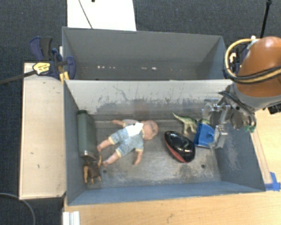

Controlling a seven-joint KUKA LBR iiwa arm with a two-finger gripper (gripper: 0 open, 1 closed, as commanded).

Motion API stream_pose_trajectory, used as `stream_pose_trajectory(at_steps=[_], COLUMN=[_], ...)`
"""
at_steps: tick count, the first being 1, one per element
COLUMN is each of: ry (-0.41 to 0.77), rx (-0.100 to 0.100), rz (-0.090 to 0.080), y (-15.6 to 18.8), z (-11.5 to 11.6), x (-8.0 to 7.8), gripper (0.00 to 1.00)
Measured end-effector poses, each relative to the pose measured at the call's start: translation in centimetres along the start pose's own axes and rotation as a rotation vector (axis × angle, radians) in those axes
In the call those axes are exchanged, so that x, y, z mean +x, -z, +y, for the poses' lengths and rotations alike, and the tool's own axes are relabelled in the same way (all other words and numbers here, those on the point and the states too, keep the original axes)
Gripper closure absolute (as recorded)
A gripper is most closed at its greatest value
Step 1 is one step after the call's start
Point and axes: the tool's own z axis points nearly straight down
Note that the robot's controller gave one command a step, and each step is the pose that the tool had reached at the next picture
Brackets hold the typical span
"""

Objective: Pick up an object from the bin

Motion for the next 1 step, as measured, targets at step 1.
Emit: stream_pose_trajectory(at_steps=[1], ry=[0.002], rx=[0.001], rz=[-0.009], y=[0.49], z=[0.04], x=[-0.16], gripper=[0.00])
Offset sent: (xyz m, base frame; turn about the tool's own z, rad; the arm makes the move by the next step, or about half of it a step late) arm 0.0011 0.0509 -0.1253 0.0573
